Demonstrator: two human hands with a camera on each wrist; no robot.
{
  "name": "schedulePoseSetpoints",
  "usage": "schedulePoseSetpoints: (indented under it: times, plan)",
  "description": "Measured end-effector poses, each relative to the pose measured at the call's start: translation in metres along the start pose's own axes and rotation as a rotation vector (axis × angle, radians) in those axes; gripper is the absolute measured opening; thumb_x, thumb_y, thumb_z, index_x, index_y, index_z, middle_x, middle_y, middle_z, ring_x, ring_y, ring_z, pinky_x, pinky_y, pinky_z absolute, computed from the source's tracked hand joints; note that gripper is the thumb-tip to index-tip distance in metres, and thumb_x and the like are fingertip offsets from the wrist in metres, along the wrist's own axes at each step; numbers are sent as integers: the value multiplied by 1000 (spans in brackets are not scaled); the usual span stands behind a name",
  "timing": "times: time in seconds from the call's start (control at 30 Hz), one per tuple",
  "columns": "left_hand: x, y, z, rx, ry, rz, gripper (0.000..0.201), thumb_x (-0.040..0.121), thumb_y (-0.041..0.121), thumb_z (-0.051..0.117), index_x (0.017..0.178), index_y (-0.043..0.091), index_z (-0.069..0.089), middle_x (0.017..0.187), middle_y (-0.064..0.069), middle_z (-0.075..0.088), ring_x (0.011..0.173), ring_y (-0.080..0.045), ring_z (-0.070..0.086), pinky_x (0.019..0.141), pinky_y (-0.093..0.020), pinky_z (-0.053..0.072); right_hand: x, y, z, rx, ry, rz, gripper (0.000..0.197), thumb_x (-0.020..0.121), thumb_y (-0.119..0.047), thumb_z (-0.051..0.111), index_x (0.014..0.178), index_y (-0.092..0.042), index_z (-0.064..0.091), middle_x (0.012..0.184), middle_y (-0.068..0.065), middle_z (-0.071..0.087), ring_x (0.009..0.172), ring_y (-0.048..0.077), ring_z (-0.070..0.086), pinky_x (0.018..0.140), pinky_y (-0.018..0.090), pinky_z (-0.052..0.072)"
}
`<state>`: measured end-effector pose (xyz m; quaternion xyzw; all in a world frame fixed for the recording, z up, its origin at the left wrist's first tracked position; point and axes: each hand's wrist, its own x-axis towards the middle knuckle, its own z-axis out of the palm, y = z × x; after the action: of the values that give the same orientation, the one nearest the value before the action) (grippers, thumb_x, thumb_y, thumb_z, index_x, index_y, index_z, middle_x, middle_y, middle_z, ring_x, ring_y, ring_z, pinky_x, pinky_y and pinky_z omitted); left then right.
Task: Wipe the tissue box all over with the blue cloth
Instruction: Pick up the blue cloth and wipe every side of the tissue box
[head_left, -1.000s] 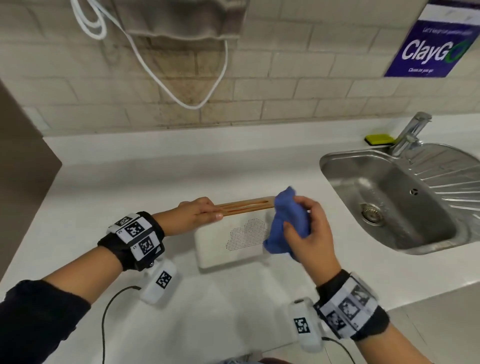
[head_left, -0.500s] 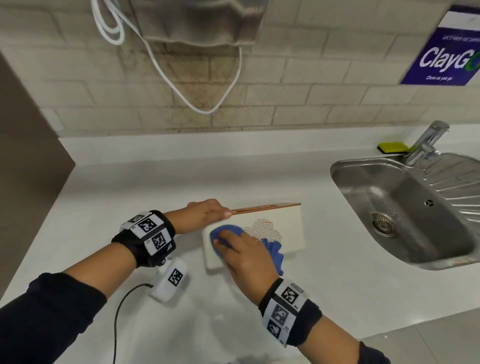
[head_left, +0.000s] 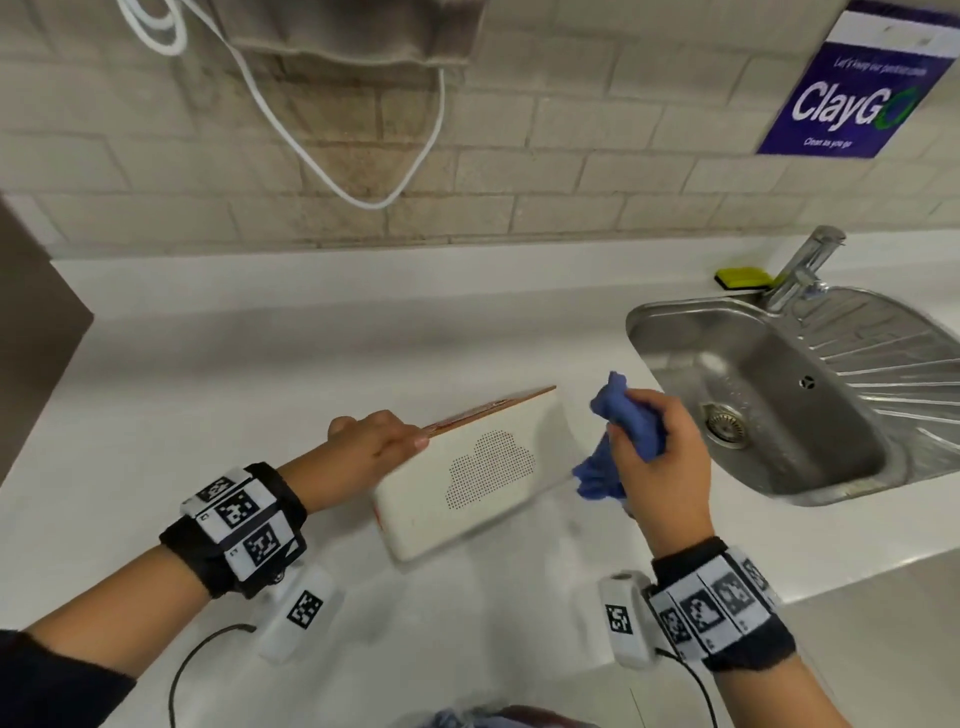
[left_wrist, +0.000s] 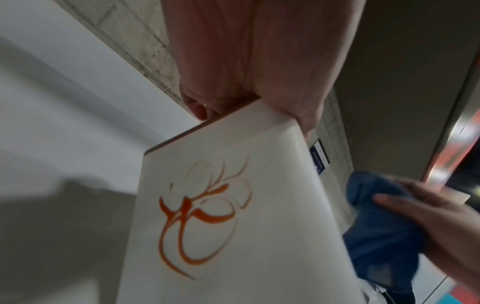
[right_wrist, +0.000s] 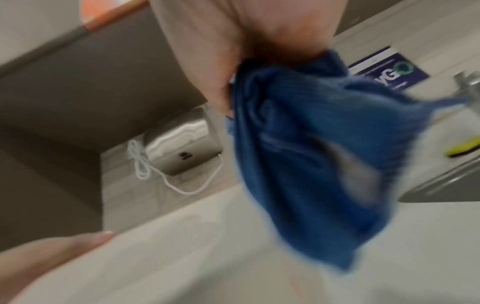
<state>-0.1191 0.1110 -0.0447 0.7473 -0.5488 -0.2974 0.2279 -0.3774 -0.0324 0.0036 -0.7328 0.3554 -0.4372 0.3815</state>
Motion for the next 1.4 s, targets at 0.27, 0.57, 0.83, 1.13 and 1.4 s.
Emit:
schedulePoseSetpoints:
  times: [0.27,0.57,0.83,1.13,1.4]
  plan:
    - [-7,8,6,-40,51,16,68,69,71,20,119,40,54,102,6,52,107,-15,46,99,-28,16,-42,42,71,-119,-91,-109,37,83,-1,60,119,-10,58,118,11,59,103,13,49,95,12,34]
    - [-9,9,0,-23,33,37,77,59,91,16,112,47,51,99,14,50,104,-11,47,109,-37,21,-85,50,92,-219,-670,-926,24,94,-13,48,113,-20,60,123,-2,64,77,18,41,71,30,38]
    - [-12,10,6,32,44,77,61,71,74,27,109,39,60,98,17,49,101,-12,48,106,-41,27,-33,78,34,-404,-606,-757,35,86,-8,47,117,-24,53,127,-3,59,83,16,42,78,27,36]
    - [-37,30,44,428,208,135,84,79,75,8,117,19,58,101,1,56,97,-19,52,86,-27,13,2,56,-1,14,29,96,19,91,-14,53,108,-19,60,106,-2,62,103,16,59,83,10,45]
    - [-51,37,63,255,228,57,118,57,76,59,145,25,-1,118,5,51,118,-13,40,99,-21,0,-26,63,32,-189,-387,5,33,95,-21,48,128,-27,48,135,-2,51,133,21,37,108,25,28]
